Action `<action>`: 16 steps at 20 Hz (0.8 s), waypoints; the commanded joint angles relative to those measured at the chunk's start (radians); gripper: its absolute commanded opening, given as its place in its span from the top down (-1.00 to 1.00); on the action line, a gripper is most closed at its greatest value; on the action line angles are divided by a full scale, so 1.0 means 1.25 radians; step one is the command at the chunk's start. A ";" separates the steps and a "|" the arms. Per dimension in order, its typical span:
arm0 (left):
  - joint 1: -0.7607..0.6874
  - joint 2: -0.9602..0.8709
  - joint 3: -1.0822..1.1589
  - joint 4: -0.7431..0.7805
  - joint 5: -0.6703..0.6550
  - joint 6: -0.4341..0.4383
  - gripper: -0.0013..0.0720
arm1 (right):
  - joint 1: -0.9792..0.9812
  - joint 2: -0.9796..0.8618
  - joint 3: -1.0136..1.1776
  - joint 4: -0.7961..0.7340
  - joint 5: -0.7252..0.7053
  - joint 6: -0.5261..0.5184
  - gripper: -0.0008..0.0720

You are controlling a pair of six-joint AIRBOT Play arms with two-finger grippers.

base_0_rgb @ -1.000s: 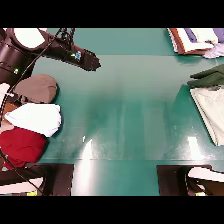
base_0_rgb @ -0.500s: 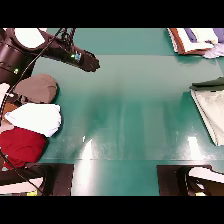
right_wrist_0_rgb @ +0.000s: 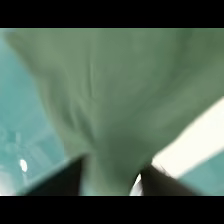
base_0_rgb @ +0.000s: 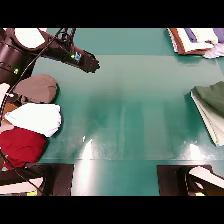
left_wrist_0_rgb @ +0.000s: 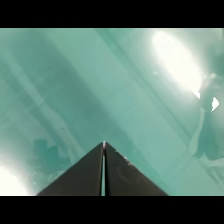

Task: Fold the shirts.

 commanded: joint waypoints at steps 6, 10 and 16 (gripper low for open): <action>0.000 0.000 0.000 0.000 0.002 0.002 0.88 | -0.069 0.075 -0.107 0.049 -0.008 0.061 -0.46; 0.000 0.000 0.000 -0.001 0.009 0.001 0.88 | 0.055 0.102 -0.107 0.243 -0.027 0.060 -0.46; 0.000 0.001 0.000 -0.002 0.019 0.002 0.88 | 0.368 0.108 -0.085 0.245 -0.105 0.058 0.92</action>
